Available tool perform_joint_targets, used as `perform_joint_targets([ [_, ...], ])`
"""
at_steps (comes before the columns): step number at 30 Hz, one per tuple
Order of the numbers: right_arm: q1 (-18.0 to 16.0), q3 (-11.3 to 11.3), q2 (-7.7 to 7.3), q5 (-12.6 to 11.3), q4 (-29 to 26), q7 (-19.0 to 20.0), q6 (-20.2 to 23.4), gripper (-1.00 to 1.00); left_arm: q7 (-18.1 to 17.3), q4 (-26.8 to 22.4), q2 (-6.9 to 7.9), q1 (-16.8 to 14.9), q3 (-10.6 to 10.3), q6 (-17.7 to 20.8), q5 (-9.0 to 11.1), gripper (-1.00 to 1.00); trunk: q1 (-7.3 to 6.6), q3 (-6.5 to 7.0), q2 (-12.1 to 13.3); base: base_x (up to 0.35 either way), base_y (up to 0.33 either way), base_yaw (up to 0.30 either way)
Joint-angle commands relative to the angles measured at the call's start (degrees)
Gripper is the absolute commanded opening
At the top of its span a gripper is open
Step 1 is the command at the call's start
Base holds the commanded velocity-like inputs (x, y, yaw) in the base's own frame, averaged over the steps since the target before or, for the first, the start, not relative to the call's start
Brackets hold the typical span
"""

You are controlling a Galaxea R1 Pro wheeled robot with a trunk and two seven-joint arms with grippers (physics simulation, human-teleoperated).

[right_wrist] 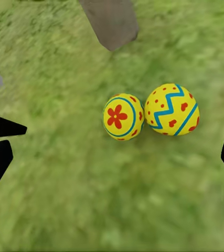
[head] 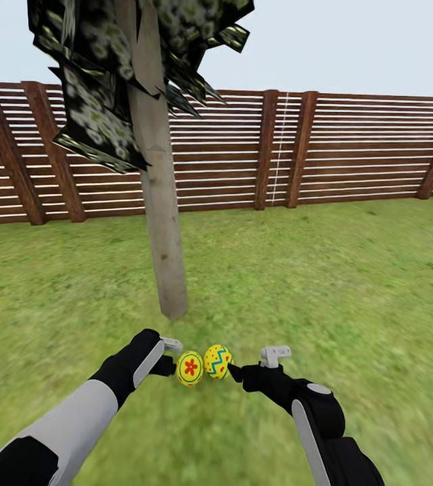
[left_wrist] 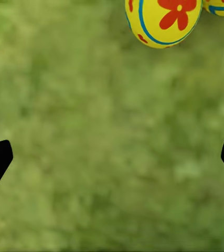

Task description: Take the three Easter eggs out of the wicker basket on the lawn in the garden, then place them on the lawn next to a single tree (choose any tree) so that all three eggs are next to the same tree and none are left in the basket.

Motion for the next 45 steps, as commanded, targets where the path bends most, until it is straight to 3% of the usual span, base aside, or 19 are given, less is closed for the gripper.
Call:
perform_joint_targets([
  [1, -0.03, -0.05, 0.02, -0.49, -0.05, -0.16, 0.31, 1.00, 0.54, -0.05, 0.03, -0.04, -0.23, 0.13, 0.58, 1.00, -0.03, 0.17, -0.01, 0.000, 0.000, 0.000],
  [45, -0.03, -0.04, 0.00, -0.49, -0.05, -0.37, 0.31, 1.00, 1.09, 0.02, -0.03, 0.00, -0.32, 0.06, 0.46, 1.00, -1.17, 9.92, 0.58, 0.000, 0.000, 0.000],
])
